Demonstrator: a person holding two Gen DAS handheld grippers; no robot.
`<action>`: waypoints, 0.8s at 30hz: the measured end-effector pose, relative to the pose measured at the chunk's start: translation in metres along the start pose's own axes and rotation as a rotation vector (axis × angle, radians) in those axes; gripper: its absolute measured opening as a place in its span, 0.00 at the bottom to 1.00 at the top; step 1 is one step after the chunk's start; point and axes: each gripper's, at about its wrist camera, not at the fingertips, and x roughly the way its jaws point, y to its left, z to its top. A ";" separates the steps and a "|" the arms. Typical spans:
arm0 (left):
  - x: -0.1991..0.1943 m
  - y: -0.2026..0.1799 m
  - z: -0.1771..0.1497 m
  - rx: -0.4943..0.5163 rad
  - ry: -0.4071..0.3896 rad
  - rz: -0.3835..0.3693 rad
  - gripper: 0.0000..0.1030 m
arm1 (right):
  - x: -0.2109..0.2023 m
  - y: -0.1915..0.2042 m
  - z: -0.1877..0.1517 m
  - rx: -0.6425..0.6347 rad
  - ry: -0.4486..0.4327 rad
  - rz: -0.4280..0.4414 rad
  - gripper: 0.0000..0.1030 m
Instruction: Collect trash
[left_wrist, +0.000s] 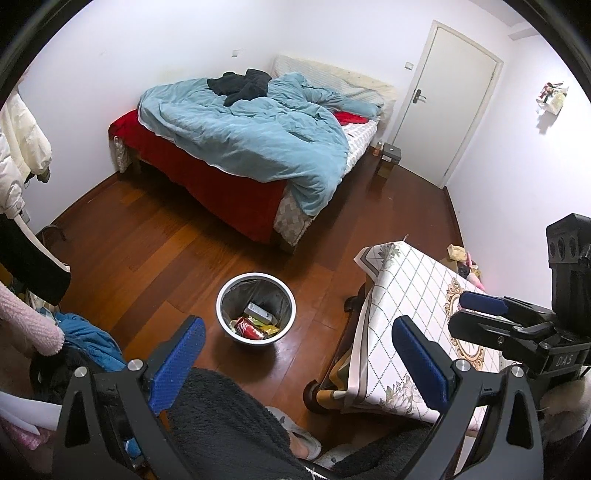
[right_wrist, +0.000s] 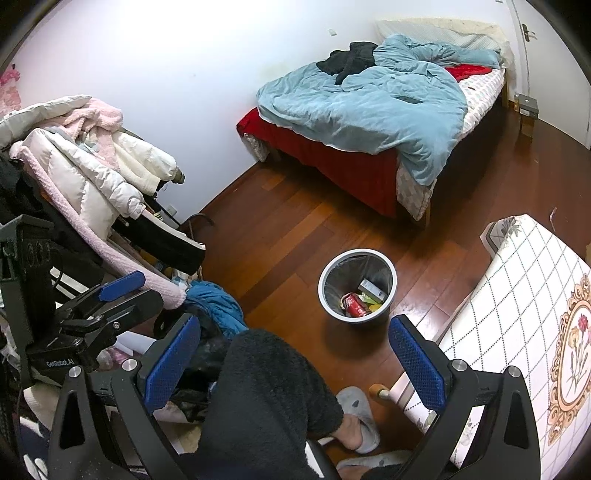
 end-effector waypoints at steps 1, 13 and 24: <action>-0.001 0.000 -0.001 -0.001 -0.001 -0.001 1.00 | 0.000 0.001 0.001 -0.001 0.002 0.003 1.00; -0.007 -0.002 0.001 0.000 -0.005 -0.005 1.00 | 0.001 0.007 0.001 -0.009 0.008 0.013 1.00; -0.007 0.000 0.000 0.000 -0.007 -0.004 1.00 | 0.007 0.013 0.001 -0.020 0.026 0.028 1.00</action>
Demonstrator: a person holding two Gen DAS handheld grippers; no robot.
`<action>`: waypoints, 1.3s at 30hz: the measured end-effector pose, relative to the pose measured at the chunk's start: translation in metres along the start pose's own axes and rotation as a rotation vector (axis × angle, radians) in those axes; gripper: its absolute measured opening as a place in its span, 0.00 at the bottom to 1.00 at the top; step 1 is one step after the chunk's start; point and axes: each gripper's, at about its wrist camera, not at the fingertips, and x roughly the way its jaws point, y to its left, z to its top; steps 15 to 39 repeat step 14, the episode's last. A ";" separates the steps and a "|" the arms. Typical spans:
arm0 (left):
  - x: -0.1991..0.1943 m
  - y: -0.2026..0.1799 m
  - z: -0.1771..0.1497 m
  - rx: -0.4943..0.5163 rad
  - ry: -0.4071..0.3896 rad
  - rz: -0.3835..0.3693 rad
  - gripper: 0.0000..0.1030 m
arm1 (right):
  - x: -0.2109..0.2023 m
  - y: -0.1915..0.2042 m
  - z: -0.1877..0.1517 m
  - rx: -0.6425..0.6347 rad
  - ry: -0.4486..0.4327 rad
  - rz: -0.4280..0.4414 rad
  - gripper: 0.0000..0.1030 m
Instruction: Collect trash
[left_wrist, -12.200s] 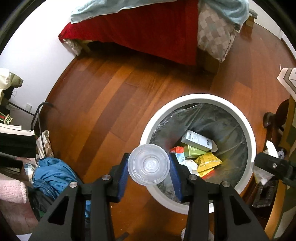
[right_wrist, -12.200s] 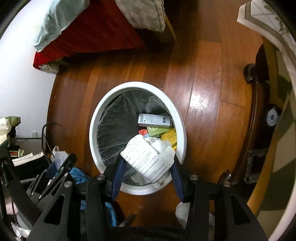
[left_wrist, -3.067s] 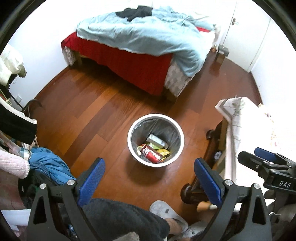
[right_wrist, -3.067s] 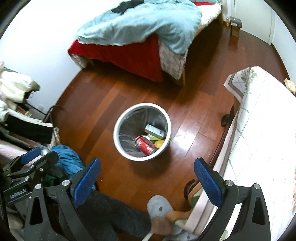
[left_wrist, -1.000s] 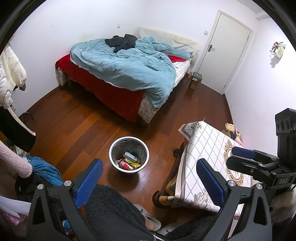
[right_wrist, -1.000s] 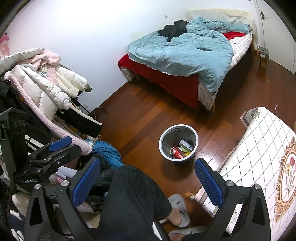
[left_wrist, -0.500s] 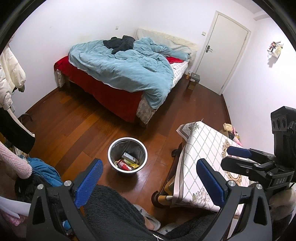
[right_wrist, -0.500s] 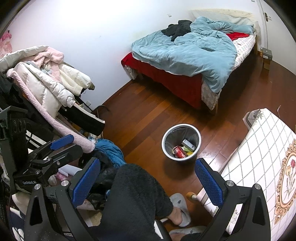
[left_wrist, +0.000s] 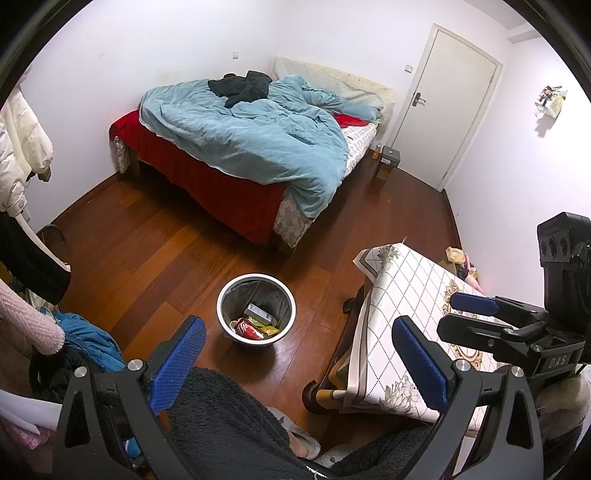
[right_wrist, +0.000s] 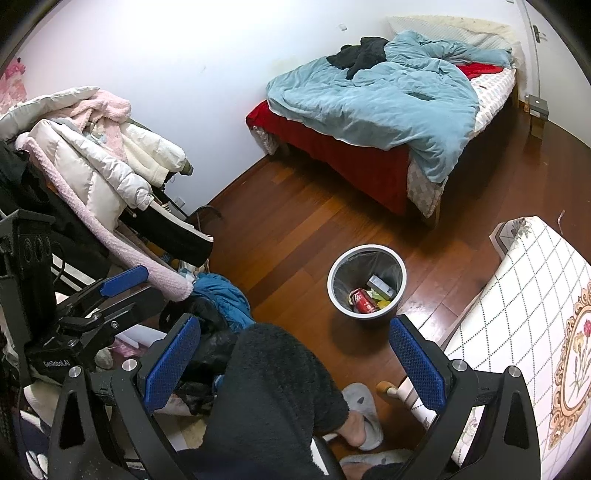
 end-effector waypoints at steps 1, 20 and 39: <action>0.000 0.000 0.000 0.001 0.000 -0.002 1.00 | 0.000 0.000 0.000 0.001 -0.001 0.000 1.00; -0.005 0.003 0.000 -0.007 -0.013 -0.001 1.00 | 0.004 0.004 0.003 -0.011 0.007 0.007 1.00; -0.005 0.003 0.000 -0.007 -0.013 -0.001 1.00 | 0.004 0.004 0.003 -0.011 0.007 0.007 1.00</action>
